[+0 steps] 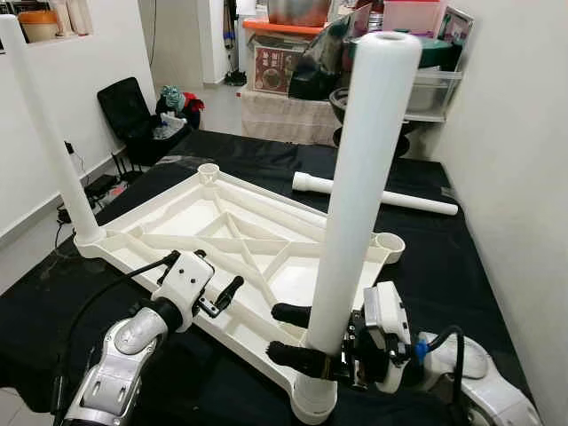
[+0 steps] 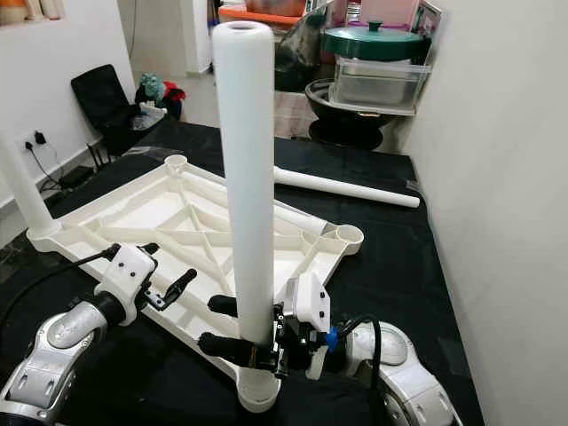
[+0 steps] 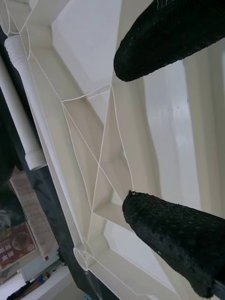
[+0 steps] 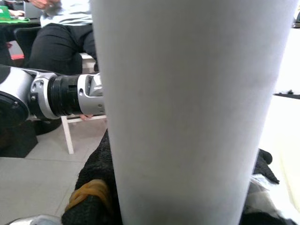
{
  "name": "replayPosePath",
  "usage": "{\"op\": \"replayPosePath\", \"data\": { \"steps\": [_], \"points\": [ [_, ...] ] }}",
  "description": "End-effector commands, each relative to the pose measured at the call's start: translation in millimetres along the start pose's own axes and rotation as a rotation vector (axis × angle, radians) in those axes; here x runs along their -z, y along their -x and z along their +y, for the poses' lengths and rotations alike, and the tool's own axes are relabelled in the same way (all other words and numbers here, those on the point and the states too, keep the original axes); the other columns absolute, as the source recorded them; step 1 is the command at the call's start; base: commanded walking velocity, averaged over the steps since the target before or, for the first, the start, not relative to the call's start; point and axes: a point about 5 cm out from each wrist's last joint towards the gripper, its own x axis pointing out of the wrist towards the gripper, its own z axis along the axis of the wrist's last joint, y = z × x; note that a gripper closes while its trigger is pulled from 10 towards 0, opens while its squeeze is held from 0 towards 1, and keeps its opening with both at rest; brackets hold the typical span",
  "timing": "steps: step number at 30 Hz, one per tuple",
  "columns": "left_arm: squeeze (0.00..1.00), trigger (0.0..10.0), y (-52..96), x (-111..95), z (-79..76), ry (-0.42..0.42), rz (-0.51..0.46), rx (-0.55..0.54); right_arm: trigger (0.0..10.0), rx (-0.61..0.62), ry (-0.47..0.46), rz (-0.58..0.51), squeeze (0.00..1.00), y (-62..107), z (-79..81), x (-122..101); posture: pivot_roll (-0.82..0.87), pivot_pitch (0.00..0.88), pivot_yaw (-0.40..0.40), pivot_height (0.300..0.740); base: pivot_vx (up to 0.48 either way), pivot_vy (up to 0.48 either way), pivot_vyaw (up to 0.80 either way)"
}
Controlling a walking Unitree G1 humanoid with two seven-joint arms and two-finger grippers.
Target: Building children table
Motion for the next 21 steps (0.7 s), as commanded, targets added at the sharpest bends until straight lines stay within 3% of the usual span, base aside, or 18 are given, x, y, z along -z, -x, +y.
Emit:
{"op": "replayPosePath", "data": {
  "steps": [1,7,8,9,10,11,15,16,20,21],
  "points": [
    [0.00,10.0,1.5,3.2,-2.3,0.013,0.010,0.007,10.0,-0.039,-0.036,-0.011,0.00,-2.1,3.9,3.5,0.07,0.000,-0.069,0.740,0.000,0.000,0.00],
    [0.00,10.0,-0.8,2.9,-6.2,0.022,0.007,0.016,10.0,-0.004,-0.050,-0.001,0.00,1.5,3.1,5.8,0.06,0.000,-0.070,0.740,0.000,0.000,0.00],
    [0.00,10.0,-0.8,2.9,-6.6,0.023,0.006,0.016,10.0,0.060,-0.036,0.013,0.00,1.3,-1.7,8.0,0.06,0.000,-0.070,0.740,0.000,0.000,0.00],
    [0.00,10.0,-0.3,3.4,-5.5,0.023,0.008,0.011,10.0,0.236,-0.017,0.018,0.00,3.4,-15.5,12.3,0.06,0.000,-0.072,0.740,0.000,0.000,0.00],
    [0.00,10.0,0.4,4.0,-4.7,0.024,0.010,0.007,10.0,0.314,-0.016,0.014,0.00,6.0,-20.4,14.0,0.06,0.000,-0.071,0.740,0.000,0.000,0.00],
    [0.00,10.0,0.4,4.0,-4.7,0.024,0.010,0.007,10.0,0.314,-0.016,0.014,0.00,6.0,-20.4,14.0,0.06,0.000,-0.071,0.740,0.000,0.000,0.00],
    [0.00,10.0,1.8,5.8,-4.5,0.022,0.014,0.001,10.0,0.538,0.025,0.084,0.00,17.5,-30.7,24.0,0.05,0.000,-0.070,0.740,0.000,0.000,0.00],
    [0.00,10.0,1.8,5.8,-4.5,0.022,0.014,0.001,10.0,0.538,0.025,0.084,0.00,17.5,-30.7,24.0,0.05,0.000,-0.070,0.740,0.000,0.000,0.00],
    [0.00,10.0,0.5,3.7,-1.4,0.012,0.010,-0.015,10.0,1.120,0.039,0.277,0.00,51.2,-54.9,37.4,0.04,0.000,-0.069,0.740,0.000,0.000,0.00],
    [0.00,10.0,0.5,3.7,-1.4,0.012,0.010,-0.015,10.0,1.120,0.039,0.277,0.00,51.2,-54.9,37.4,0.04,0.000,-0.069,0.740,0.000,0.000,0.00]
  ]
}}
